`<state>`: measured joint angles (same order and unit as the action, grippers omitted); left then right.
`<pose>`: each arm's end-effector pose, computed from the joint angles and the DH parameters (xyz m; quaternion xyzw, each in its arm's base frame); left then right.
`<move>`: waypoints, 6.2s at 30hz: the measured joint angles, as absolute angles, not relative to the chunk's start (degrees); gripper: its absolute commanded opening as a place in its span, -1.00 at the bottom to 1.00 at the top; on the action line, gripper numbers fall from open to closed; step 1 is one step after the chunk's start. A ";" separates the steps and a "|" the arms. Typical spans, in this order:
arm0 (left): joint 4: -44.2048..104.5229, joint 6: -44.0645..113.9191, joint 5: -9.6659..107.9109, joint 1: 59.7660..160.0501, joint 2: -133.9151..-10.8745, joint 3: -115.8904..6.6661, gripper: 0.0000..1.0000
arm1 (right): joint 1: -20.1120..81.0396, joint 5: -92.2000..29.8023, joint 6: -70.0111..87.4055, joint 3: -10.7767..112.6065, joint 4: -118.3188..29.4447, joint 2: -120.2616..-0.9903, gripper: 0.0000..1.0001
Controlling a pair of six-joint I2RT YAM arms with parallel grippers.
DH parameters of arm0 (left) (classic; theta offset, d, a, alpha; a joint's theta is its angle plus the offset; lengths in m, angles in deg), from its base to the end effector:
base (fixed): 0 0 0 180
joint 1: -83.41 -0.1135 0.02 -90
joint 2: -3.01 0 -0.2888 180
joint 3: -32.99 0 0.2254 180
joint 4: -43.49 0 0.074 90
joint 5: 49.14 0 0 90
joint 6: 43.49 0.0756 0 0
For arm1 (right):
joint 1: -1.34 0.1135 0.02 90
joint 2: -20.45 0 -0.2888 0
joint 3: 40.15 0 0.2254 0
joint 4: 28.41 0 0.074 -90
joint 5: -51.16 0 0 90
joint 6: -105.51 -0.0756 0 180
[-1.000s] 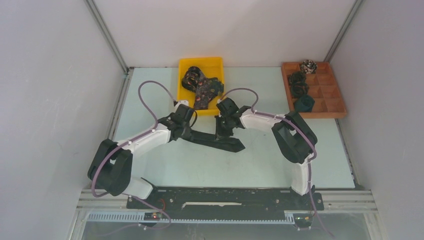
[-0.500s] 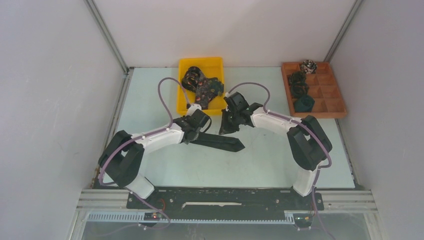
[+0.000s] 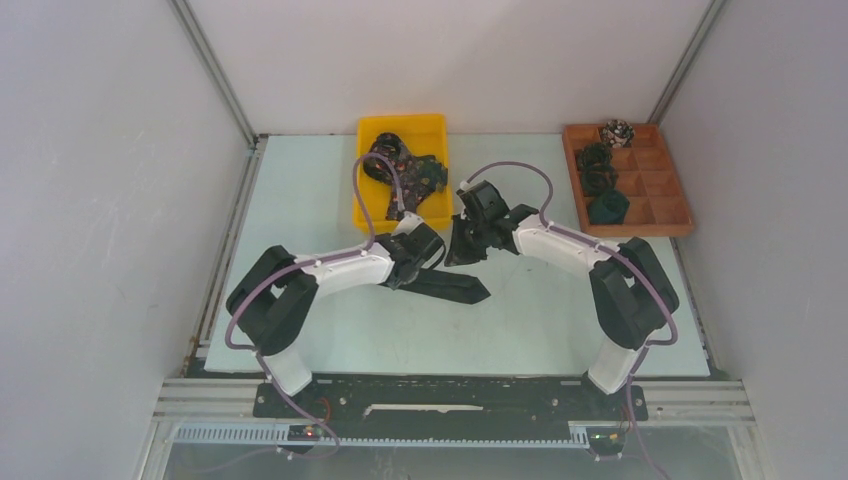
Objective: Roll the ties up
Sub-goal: Roll the tie at the center of the board.
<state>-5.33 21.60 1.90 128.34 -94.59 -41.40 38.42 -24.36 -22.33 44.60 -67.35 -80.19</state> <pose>0.2504 -0.1827 0.1846 0.1106 0.9261 0.1858 0.3093 0.2877 0.2411 0.2153 -0.0318 0.9459 0.2776 0.1648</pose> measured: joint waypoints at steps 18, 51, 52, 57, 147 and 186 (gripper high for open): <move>-7.12 23.68 9.55 130.32 -97.85 -44.79 0.23 | 38.22 -24.75 -21.98 44.32 -68.46 -78.15 -0.96; 2.67 22.98 19.36 117.28 -65.81 -29.10 0.80 | 39.62 -23.07 -23.12 44.69 -64.11 -77.28 -0.94; 3.52 22.54 20.83 114.85 -64.58 -27.50 0.82 | 39.82 -23.00 -23.12 45.19 -64.29 -77.39 -0.94; 6.41 20.75 26.73 108.01 -62.20 -22.85 0.83 | 41.11 -22.55 -23.12 50.20 -64.31 -80.10 -0.94; 24.68 17.03 56.39 102.04 -83.07 -21.56 0.12 | 44.93 -15.49 -24.28 57.52 -59.68 -99.83 -1.00; 8.59 23.04 29.90 114.78 -81.00 -32.44 -0.68 | 43.71 -16.80 -23.95 54.63 -60.73 -98.11 -1.00</move>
<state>8.59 23.04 29.90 114.78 -81.00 -32.44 43.71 -16.80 -23.95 54.63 -60.73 -98.11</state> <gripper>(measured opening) 0.308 0.007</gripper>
